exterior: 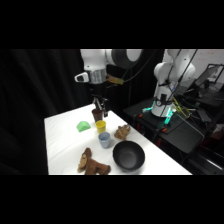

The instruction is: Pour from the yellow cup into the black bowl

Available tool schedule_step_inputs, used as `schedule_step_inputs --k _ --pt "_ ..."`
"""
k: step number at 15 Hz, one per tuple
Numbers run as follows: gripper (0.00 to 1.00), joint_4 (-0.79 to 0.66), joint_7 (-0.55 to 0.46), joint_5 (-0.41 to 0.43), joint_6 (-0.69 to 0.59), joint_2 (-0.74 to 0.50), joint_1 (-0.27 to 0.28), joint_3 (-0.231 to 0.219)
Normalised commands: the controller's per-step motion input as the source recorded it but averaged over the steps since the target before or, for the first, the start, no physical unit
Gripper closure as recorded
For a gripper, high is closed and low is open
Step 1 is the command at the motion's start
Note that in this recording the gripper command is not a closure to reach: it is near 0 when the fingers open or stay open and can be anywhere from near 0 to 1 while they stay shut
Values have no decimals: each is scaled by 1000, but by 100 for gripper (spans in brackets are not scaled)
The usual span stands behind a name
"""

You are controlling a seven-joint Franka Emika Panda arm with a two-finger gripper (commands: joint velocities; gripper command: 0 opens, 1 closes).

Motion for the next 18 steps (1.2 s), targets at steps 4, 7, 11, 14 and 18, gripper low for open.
schedule_step_inputs --k 4,7,11,14,18 --pt "0 -22 2 -8 20 -35 -68 38" --pt "0 -137 -80 48 95 -136 -124 -16" --pt "0 -217 -242 169 210 -169 -138 -41" --pt "0 -260 -275 313 508 -85 -101 -22" --pt "0 -218 -294 384 492 33 -66 13"
